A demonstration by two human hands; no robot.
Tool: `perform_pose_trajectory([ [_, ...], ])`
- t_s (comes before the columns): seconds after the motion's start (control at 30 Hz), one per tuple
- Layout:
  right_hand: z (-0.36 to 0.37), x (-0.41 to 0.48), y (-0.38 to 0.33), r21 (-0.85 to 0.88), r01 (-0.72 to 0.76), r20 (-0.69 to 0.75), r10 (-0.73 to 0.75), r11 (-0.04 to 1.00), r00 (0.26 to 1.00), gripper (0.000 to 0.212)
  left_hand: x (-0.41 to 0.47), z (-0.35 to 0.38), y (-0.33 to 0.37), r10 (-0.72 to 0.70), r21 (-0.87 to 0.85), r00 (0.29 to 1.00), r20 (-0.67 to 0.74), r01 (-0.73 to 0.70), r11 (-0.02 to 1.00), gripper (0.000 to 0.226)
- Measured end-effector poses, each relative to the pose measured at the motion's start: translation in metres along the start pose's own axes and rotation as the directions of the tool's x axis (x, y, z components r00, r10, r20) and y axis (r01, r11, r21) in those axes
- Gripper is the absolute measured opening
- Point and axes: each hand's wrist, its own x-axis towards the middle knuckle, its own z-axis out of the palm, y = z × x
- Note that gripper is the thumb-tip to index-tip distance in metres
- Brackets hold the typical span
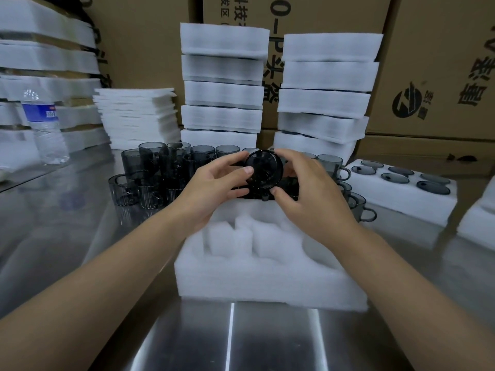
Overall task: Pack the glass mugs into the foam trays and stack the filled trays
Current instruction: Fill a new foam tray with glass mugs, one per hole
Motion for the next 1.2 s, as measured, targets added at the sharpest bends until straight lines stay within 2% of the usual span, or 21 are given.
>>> perform_pose_trajectory([
  [0.17,0.001,0.0,0.001,-0.002,0.012,-0.006,-0.012,1.0,1.0,0.056,0.0,0.001,0.0,0.009,-0.012,1.0,0.005,-0.009,1.0,0.052],
  [0.3,0.002,0.0,0.001,-0.006,0.02,-0.002,-0.02,1.0,1.0,0.057,0.001,0.0,-0.001,-0.014,-0.029,1.0,-0.015,0.014,0.999,0.043],
  [0.47,-0.001,0.001,0.0,0.044,-0.019,-0.023,0.02,0.999,1.0,0.049,0.001,0.001,0.001,-0.048,-0.024,0.997,-0.052,0.047,0.999,0.054],
  [0.53,-0.002,0.001,-0.001,0.051,-0.021,-0.026,0.023,0.998,0.999,0.042,0.001,-0.001,0.002,-0.07,0.014,0.997,-0.025,0.07,0.997,0.053],
  [0.63,-0.004,0.001,-0.002,0.049,-0.012,-0.008,0.012,0.999,1.0,0.035,0.0,-0.007,0.008,-0.114,0.095,0.992,0.063,0.108,0.99,0.035],
  [0.7,-0.005,0.001,-0.003,0.026,-0.005,0.005,0.005,1.0,1.0,0.033,-0.002,-0.014,0.015,-0.161,0.158,0.978,0.132,0.14,0.978,0.04],
  [0.77,-0.005,0.0,-0.005,0.007,0.004,0.027,-0.004,1.0,1.0,0.033,-0.005,-0.023,0.024,-0.233,0.227,0.955,0.183,0.189,0.955,0.051],
  [0.83,-0.005,-0.001,-0.008,0.001,0.022,0.069,-0.022,1.0,0.997,0.034,-0.007,-0.032,0.031,-0.307,0.266,0.925,0.224,0.245,0.933,0.053],
  [0.97,-0.006,-0.003,-0.008,0.008,0.033,0.183,-0.034,0.999,0.983,0.041,-0.007,-0.047,0.039,-0.389,0.289,0.899,0.2,0.325,0.9,0.021],
  [1.2,-0.003,-0.004,-0.004,-0.012,0.079,0.3,-0.072,0.997,0.951,0.04,-0.008,-0.054,0.043,-0.423,0.429,0.9,0.106,0.343,0.836,0.022],
])
